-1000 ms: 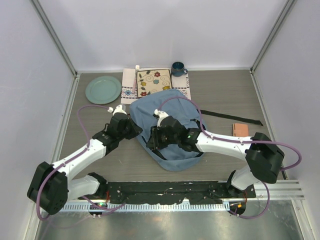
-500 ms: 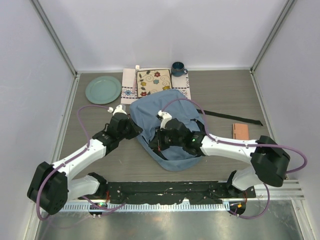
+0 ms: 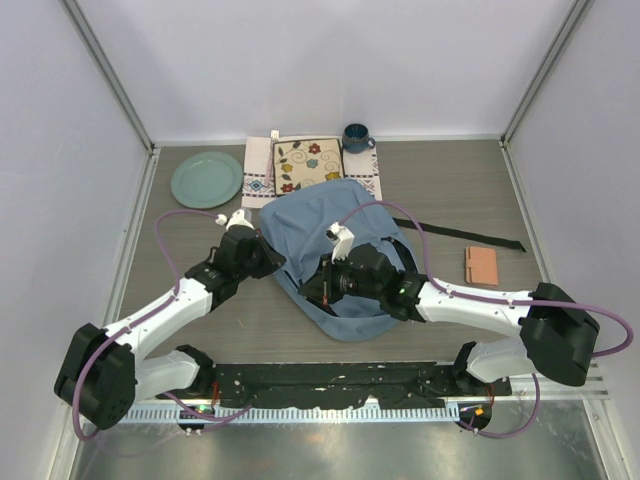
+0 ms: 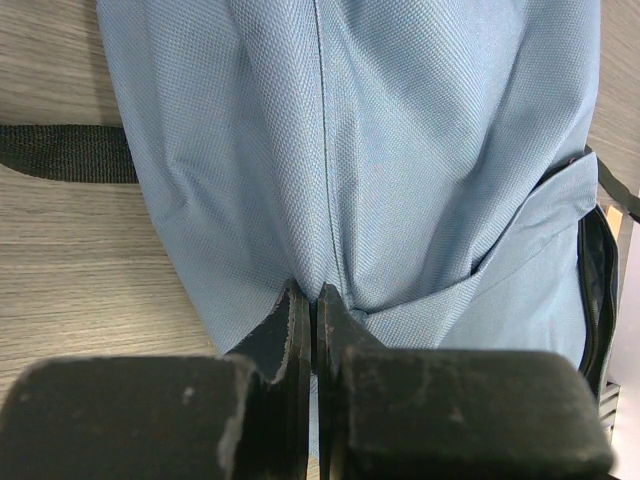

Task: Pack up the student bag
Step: Zip the student bag at the center of the board.

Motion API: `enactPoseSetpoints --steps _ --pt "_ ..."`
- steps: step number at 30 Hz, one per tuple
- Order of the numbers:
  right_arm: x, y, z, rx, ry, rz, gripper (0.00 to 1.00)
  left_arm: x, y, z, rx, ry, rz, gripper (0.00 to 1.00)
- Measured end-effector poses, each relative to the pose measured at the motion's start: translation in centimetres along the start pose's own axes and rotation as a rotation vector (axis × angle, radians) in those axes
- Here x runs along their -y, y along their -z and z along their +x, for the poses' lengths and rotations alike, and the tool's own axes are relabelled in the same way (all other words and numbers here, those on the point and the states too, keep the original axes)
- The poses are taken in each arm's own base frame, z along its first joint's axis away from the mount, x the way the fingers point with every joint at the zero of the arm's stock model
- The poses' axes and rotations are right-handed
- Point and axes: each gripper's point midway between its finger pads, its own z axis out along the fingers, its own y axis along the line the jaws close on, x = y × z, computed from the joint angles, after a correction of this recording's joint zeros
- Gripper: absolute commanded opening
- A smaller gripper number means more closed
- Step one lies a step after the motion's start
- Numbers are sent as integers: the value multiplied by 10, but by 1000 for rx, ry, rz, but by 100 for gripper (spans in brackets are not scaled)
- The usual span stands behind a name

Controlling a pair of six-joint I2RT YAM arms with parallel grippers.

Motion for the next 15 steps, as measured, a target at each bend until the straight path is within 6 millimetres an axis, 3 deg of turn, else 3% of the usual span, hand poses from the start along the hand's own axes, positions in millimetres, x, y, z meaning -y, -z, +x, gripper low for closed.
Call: enactPoseSetpoints --steps 8,15 --pt "-5 5 10 -53 36 -38 1 -4 -3 1 -17 11 -10 0" --pt "-13 25 19 -75 74 -47 1 -3 -4 -10 -17 35 1 0"
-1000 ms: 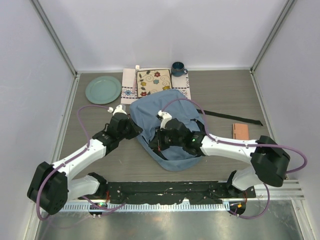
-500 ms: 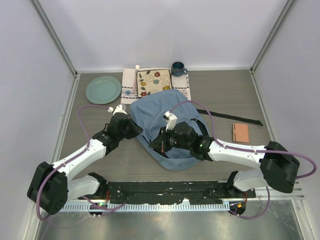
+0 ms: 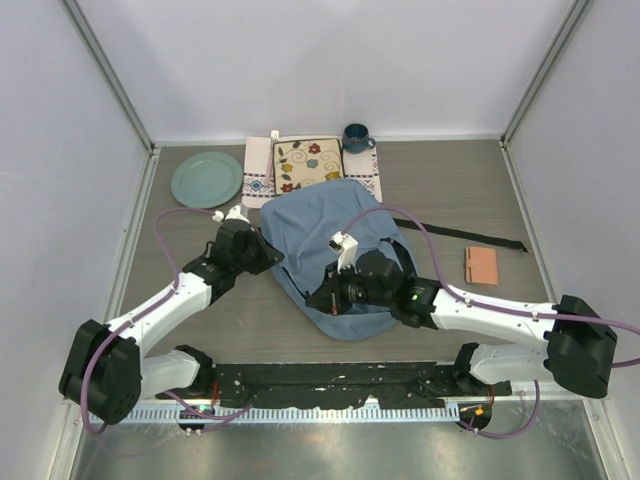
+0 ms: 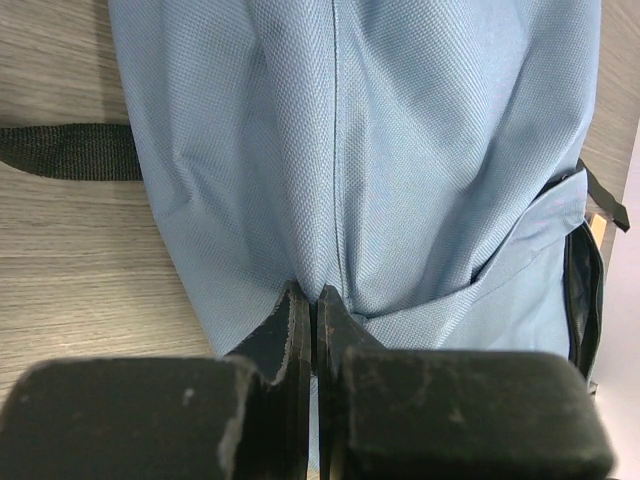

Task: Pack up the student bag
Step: Zip the student bag at the center of the board.

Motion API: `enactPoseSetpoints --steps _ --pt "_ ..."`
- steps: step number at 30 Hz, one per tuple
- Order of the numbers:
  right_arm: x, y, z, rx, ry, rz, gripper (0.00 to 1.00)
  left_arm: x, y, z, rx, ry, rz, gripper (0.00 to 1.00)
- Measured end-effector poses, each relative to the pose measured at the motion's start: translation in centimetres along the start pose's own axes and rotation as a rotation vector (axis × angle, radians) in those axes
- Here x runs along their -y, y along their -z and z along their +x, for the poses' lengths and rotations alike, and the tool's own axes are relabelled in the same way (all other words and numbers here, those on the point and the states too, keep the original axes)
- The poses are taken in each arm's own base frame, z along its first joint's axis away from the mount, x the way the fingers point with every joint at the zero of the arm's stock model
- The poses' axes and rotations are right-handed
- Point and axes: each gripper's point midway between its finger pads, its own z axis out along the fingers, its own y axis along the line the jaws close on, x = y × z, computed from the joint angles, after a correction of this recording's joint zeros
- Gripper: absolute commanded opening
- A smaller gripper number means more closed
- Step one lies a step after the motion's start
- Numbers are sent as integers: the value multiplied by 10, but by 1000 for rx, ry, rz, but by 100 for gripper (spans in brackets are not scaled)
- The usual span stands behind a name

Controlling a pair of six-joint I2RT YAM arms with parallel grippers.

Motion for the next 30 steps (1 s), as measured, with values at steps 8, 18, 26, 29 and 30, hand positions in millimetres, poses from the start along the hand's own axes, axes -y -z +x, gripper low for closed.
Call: enactPoseSetpoints --steps 8,18,26,29,30 --pt "-2 15 4 13 3 15 1 -4 0 -7 -5 22 3 21" --pt "10 21 7 79 -61 57 1 5 29 -22 55 77 74 97" --pt "9 16 -1 115 -74 52 1 4 71 22 17 237 155 97" --pt "8 14 0 115 -75 51 1 9 73 50 -51 257 153 96" --pt "8 14 -1 117 -76 49 1 12 72 58 -71 257 150 96"
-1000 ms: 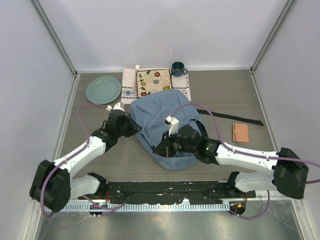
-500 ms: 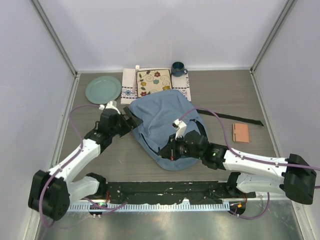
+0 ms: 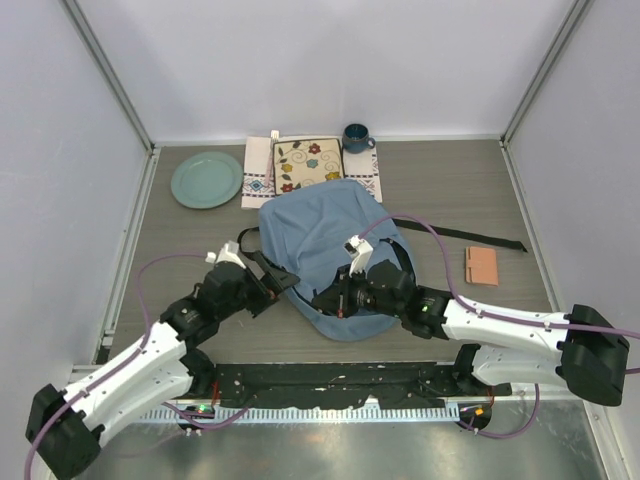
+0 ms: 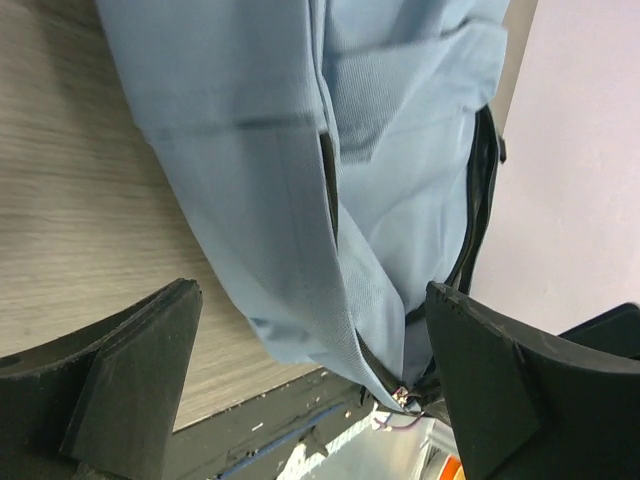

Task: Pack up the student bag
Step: Zip the student bag at the center of the board.

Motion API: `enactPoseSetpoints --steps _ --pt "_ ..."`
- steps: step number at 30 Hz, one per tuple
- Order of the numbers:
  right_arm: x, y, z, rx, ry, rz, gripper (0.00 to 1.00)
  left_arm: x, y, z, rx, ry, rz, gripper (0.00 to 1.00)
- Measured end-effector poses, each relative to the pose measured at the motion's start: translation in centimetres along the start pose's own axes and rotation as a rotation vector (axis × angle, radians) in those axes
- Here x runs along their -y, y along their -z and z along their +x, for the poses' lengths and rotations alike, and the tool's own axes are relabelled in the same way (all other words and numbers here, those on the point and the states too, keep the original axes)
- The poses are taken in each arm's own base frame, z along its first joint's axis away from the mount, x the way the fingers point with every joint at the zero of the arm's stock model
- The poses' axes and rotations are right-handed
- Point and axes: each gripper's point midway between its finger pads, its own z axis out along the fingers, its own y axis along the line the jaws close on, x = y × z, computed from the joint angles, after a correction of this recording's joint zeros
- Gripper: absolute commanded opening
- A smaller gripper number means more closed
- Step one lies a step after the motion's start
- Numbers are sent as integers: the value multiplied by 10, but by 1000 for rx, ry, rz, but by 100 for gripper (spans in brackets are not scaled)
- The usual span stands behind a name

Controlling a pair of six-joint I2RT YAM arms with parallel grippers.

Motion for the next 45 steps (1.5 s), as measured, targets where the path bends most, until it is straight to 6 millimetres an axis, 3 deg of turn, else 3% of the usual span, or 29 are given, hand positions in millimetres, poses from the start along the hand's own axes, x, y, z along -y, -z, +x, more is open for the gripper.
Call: enactPoseSetpoints --steps 3,4,6,7,9,10,12,22,35,42,45 --pt "-1 0 -1 4 -1 -4 1 2 -6 21 -44 -3 -15 90" --pt "-1 0 -1 6 -1 -5 1 1 -8 26 -54 -4 -23 79" --pt "1 1 2 3 -4 -3 1 -2 -14 32 -59 6 -45 68" --pt "2 1 3 2 -4 -1 1 -3 -18 33 -56 13 -56 50" --pt "3 2 3 2 -7 -2 1 -3 -22 32 -47 27 -62 32" --pt "3 3 4 3 -9 -3 1 -2 -24 31 -39 33 -59 13" --pt "3 5 4 7 -12 -5 1 1 -26 29 -24 41 -52 0" --pt "14 28 8 54 -59 11 1 2 -21 20 29 49 -28 0" --pt "30 56 2 128 -104 86 1 -16 -3 -7 30 -17 -44 0" --pt "42 58 11 100 -79 137 1 -27 2 -20 16 -154 -115 68" --pt "45 55 14 79 -63 154 1 -20 8 -22 0 -247 -89 80"
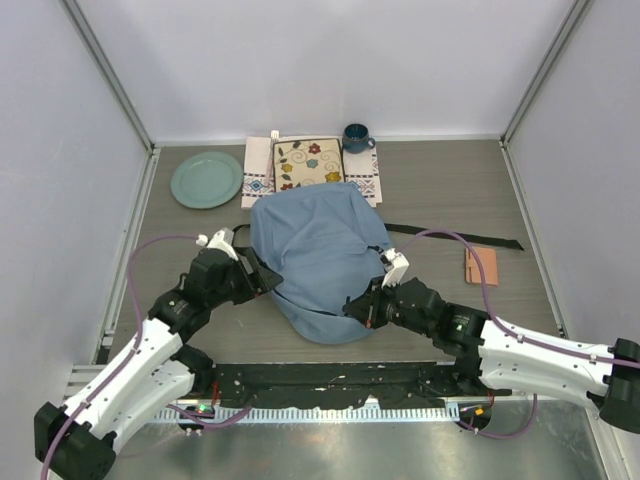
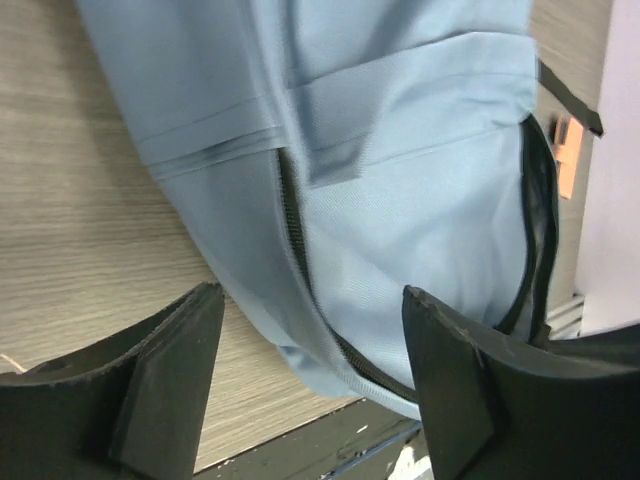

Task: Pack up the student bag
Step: Zip the student bag at the center of the board.

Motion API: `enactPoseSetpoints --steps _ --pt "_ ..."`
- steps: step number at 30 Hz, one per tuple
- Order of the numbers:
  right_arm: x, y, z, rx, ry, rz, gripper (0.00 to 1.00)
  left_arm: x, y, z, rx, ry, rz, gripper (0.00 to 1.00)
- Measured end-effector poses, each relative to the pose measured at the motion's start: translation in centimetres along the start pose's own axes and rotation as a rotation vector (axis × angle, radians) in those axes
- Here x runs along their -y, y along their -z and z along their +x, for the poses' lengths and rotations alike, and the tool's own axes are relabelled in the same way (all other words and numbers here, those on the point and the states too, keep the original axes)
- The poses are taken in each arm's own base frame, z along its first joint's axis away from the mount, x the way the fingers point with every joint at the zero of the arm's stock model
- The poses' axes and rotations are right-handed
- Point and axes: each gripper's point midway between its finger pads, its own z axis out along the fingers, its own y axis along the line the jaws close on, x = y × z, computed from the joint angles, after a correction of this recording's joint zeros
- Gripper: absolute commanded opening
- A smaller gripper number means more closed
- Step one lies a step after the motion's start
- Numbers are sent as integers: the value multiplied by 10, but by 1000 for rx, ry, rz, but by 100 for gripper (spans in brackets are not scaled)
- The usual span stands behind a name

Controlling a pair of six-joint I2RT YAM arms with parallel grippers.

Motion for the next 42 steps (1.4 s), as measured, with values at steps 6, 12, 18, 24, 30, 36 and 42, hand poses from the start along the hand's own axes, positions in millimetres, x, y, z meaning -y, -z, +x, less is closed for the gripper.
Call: enactPoseSetpoints --steps 6,12,18,24,30,36,42 --pt "-3 -8 0 -22 31 7 1 45 38 -20 11 -190 146 90" --pt "-9 -12 -5 -14 48 -5 1 107 70 -14 -49 -386 344 89" --pt "-10 -12 -9 -1 47 -2 1 106 51 23 -194 -264 227 84" --pt "-7 -11 -14 28 43 18 1 78 68 49 -156 54 177 85" --pt "-5 -12 -16 35 43 31 1 85 54 63 -143 203 106 86" --pt "-5 -12 -16 35 43 31 1 87 17 90 -156 224 4 81" --pt "-7 -9 -19 46 42 21 1 91 6 84 -101 295 6 42"
